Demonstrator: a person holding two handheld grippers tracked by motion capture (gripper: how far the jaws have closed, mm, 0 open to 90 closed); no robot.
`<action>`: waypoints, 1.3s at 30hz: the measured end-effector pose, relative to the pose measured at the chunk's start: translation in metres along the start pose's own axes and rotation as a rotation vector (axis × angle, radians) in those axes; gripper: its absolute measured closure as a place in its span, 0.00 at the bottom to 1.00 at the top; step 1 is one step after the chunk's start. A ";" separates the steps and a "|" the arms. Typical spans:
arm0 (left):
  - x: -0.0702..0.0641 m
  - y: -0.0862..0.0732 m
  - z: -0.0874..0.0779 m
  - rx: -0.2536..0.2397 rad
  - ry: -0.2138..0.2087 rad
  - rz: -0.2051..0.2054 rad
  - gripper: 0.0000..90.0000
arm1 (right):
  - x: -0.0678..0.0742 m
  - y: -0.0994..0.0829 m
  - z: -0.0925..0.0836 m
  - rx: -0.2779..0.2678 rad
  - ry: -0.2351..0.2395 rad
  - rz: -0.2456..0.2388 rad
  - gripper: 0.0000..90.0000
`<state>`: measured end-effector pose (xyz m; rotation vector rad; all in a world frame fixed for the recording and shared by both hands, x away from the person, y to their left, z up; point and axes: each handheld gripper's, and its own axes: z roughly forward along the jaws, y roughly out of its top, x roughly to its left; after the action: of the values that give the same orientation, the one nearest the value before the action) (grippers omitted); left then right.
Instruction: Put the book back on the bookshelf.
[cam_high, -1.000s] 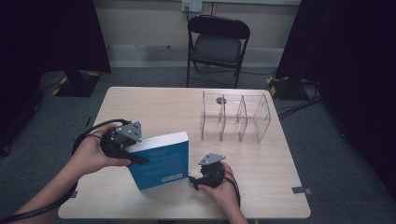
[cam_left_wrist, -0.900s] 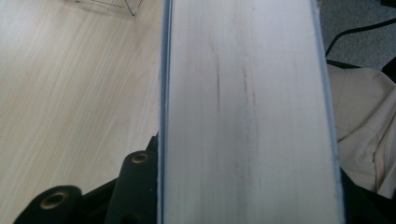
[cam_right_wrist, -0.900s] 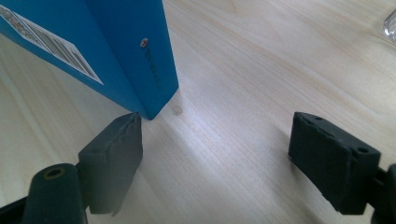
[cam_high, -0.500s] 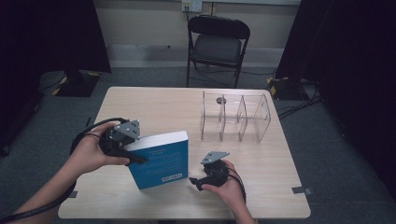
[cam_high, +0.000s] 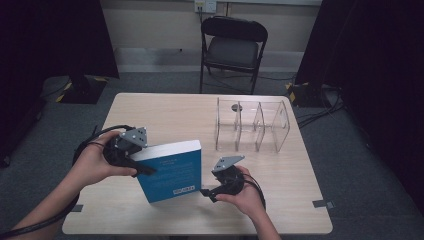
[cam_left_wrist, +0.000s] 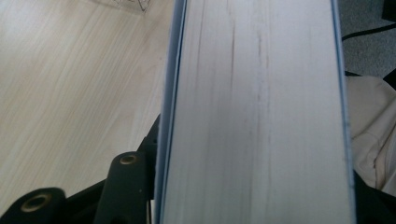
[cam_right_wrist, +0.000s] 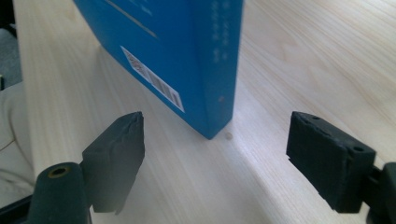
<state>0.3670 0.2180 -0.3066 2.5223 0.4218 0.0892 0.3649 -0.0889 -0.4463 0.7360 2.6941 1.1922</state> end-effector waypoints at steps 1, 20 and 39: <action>0.000 0.000 0.000 -0.001 0.003 -0.003 0.58 | 0.001 0.002 0.000 0.005 0.008 -0.004 0.22; -0.001 -0.001 -0.005 -0.008 0.013 0.001 0.58 | 0.004 0.041 -0.012 -0.013 0.094 -0.049 0.23; -0.001 -0.002 -0.008 -0.025 0.020 0.008 0.57 | 0.007 0.075 -0.022 -0.012 0.122 -0.089 0.24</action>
<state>0.3647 0.2236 -0.3008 2.5006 0.4163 0.1215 0.3817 -0.0573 -0.3769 0.5520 2.7810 1.2703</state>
